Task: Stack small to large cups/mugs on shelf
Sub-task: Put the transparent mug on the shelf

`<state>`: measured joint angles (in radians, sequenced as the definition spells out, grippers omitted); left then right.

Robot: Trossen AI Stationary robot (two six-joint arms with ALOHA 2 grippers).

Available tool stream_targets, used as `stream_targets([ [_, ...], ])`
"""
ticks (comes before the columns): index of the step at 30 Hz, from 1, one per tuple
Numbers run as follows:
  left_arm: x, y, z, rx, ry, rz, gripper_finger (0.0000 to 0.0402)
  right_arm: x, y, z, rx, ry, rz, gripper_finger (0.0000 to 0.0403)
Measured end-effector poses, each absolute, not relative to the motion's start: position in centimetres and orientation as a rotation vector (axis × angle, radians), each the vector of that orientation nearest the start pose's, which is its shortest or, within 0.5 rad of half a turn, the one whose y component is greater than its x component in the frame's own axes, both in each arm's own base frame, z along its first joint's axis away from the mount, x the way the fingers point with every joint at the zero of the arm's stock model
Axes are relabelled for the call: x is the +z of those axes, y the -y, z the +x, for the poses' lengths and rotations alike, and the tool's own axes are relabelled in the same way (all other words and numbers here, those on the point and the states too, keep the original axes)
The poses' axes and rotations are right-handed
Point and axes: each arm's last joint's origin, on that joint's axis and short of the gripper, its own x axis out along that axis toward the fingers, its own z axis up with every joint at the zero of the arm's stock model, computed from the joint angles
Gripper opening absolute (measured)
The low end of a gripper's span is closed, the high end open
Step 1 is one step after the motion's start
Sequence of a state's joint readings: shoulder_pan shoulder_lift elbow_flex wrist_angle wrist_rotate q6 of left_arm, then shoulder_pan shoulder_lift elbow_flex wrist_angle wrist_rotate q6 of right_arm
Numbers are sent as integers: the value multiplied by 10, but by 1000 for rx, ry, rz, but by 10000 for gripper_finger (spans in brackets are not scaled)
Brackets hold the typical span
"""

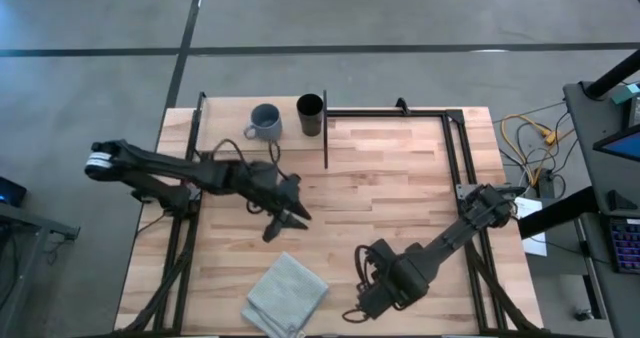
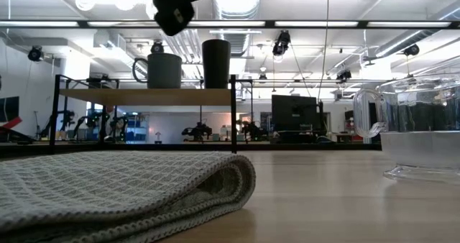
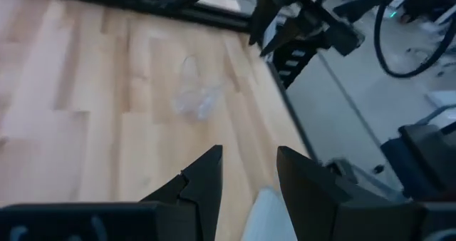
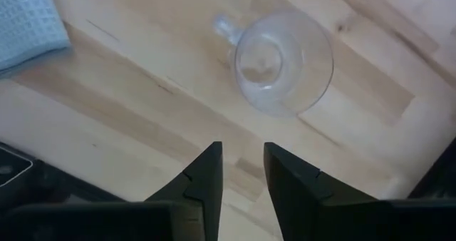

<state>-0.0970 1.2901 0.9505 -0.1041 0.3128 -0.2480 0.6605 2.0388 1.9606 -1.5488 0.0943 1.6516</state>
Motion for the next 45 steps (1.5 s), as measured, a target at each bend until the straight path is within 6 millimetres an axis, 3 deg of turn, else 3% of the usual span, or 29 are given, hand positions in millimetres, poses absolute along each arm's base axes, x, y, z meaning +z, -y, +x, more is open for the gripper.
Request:
stream_targets([
  [4,273,57,302,-391,-439,-298,120,284,-246,295,-838,-1348,721,98],
  [12,233,93,337,-308,-351,-217,120,285,-263,280,-919,-1297,820,97],
  [23,169,110,380,-222,-310,-291,120,284,-269,273,-1049,-1225,958,97],
  [36,162,125,413,-221,-237,-244,120,284,-269,273,-1042,-1230,949,97],
  [45,145,124,416,-168,-289,-228,120,284,-269,273,-1038,-1232,945,97],
])
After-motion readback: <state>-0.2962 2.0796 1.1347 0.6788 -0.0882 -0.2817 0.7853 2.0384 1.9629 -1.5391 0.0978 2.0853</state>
